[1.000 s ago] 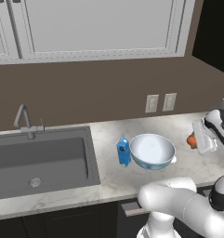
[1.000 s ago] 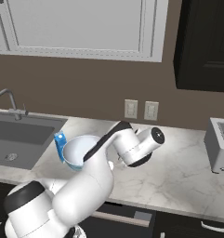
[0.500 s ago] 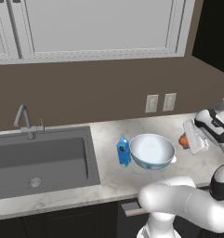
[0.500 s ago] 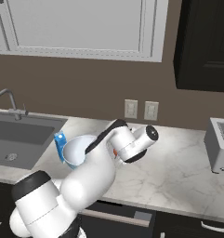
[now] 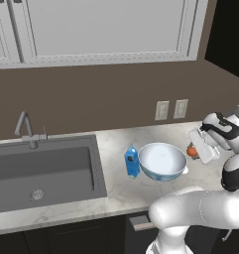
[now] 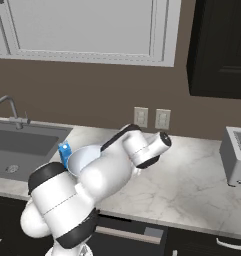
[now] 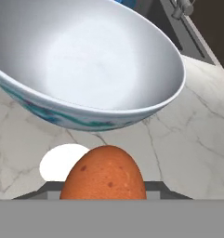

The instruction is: Gather the eggs and milk located in the vicinity of the sink area and place them right next to the bowl.

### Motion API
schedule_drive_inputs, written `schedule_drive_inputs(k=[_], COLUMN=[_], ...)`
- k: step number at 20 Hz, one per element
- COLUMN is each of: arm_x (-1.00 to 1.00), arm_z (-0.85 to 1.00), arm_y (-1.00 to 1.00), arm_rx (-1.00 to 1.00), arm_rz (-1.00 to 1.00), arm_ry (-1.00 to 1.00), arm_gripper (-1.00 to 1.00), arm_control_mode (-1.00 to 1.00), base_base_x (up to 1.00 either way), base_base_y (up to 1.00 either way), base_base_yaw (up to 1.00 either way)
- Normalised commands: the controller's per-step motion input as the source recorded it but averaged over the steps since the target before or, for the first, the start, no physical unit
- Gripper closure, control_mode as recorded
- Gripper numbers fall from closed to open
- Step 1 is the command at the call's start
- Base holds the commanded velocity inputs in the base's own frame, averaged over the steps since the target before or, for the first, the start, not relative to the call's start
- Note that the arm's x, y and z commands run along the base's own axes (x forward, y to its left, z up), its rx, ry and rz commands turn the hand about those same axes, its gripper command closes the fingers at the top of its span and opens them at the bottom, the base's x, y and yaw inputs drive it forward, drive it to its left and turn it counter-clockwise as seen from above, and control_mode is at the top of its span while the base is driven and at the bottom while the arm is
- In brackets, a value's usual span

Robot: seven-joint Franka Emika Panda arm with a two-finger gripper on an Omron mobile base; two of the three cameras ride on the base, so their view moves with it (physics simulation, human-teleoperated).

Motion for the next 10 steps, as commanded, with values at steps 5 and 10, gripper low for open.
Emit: schedule_drive_inputs(k=[5,10], arm_x=[0.10,0.10], arm_z=[-0.22,-0.25], arm_y=[0.07,0.08], arm_rx=[0.00,0.00], arm_rz=[0.11,0.04], arm_ry=[0.00,0.00], arm_gripper=[1.00,1.00], arm_control_mode=[-1.00,-1.00], base_base_x=[0.00,0.00], base_base_y=[0.00,0.00], base_base_yaw=[0.00,0.00])
